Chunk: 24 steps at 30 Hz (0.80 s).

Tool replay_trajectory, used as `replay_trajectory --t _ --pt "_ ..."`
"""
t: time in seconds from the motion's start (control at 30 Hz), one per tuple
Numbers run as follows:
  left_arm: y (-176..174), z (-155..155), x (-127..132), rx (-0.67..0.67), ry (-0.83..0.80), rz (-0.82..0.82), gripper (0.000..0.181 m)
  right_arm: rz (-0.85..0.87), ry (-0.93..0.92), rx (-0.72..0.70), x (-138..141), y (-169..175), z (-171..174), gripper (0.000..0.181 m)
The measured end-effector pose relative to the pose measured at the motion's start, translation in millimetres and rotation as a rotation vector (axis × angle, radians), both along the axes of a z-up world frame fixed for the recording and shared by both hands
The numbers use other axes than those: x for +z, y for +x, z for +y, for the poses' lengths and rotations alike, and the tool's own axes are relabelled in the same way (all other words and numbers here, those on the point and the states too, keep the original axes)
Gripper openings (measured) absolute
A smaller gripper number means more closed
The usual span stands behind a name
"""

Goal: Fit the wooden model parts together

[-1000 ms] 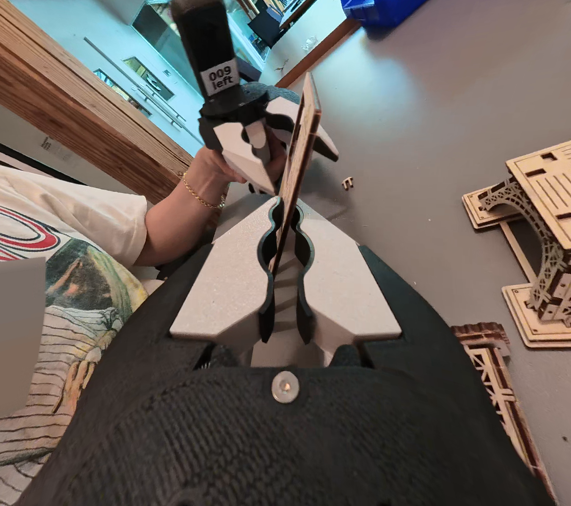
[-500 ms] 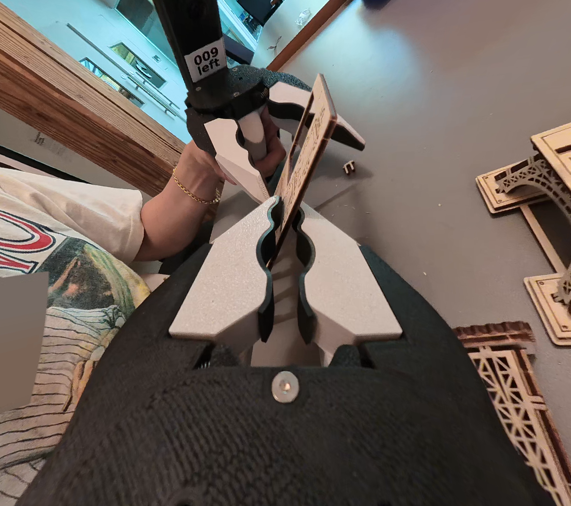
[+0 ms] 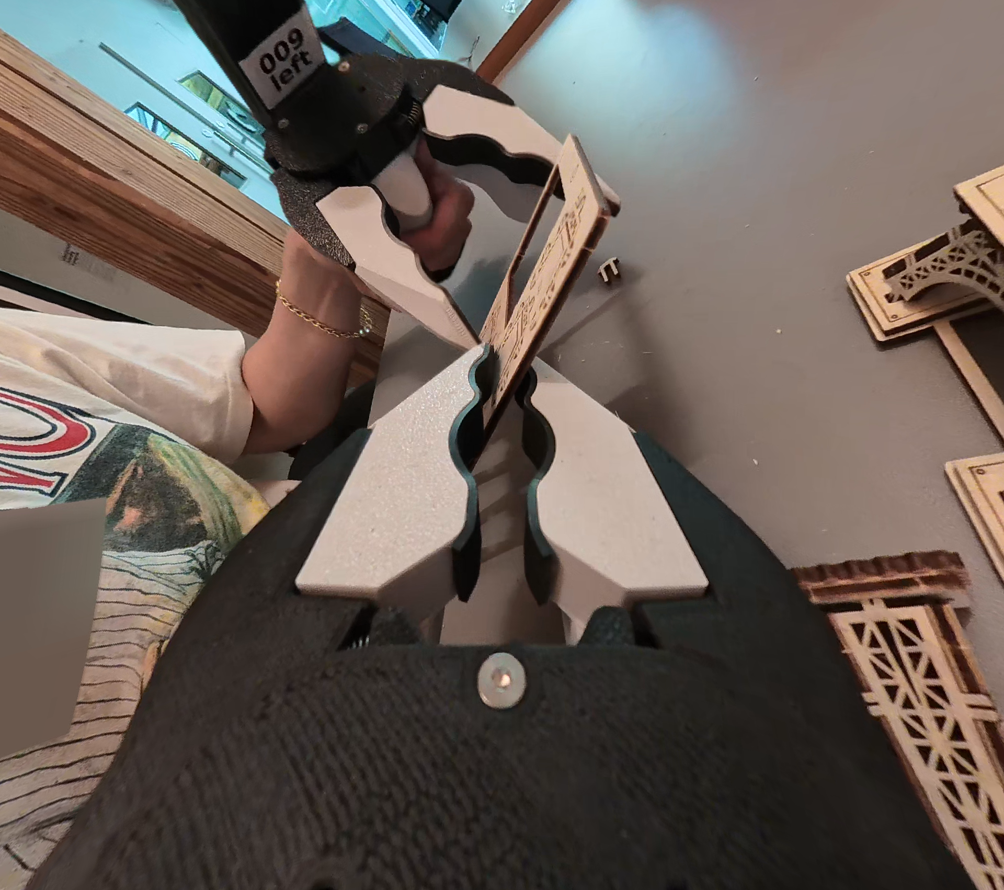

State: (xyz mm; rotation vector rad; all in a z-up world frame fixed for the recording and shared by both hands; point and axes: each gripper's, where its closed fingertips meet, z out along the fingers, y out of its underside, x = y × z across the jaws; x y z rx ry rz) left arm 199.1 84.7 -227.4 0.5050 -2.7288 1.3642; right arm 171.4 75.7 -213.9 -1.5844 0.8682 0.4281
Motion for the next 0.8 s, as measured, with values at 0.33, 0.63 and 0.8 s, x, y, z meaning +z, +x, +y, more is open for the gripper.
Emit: replay_trajectory --t 0.33,0.63,0.8 --pt "-1.1 1.5 -1.0 -0.027 0.078 -0.032 0.073 0.022 -0.003 -0.002 -2.7 0.1 -0.3 0.005" --pt "-0.2 1.2 -1.1 -0.031 0.121 -0.05 0.075 0.03 0.0 -0.007 -3.1 0.9 -0.9 0.004" --pt "0.5 0.2 -0.5 -0.02 0.116 -0.037 0.076 0.032 -0.002 -0.012 -3.6 1.7 -1.2 0.004"
